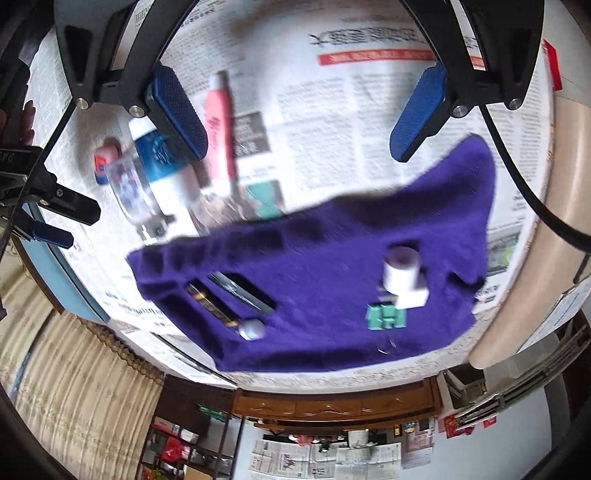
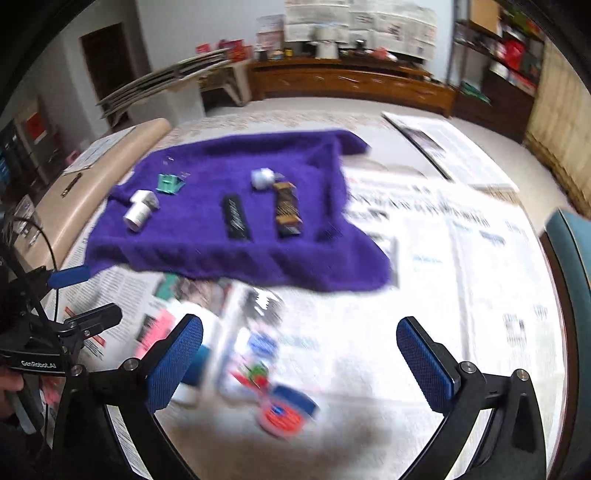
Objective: Organize rigid objects
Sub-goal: 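Move the left tool to the pink marker and the right to the red Vaseline tin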
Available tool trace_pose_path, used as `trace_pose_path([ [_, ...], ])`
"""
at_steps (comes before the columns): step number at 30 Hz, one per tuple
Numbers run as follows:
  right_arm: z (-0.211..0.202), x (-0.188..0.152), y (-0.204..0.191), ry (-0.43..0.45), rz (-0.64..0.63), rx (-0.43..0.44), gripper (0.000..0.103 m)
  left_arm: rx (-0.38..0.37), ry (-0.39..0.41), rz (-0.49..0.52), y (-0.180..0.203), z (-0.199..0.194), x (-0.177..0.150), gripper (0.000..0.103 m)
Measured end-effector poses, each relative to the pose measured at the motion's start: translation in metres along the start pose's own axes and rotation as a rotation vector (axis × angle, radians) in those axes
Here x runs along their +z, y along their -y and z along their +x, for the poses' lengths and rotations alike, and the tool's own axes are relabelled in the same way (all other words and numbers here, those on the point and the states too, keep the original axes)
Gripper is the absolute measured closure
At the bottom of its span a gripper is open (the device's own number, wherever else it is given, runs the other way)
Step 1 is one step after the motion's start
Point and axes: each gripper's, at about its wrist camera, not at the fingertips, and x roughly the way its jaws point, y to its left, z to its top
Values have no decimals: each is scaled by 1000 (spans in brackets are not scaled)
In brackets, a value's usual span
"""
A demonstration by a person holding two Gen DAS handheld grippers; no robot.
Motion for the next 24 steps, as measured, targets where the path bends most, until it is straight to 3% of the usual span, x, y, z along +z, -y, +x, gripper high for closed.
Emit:
trace_pose_path([
  [8,0,-29,25,11,57,-48,0,-13,-28,1,17,15,-13,3],
  [18,-3,-37,44,42,132,-27,0,38,-14,63,30,24,-23,5],
  [24,-2,-39,47,36,142,-25,0,38,11,105,40,21,-23,35],
])
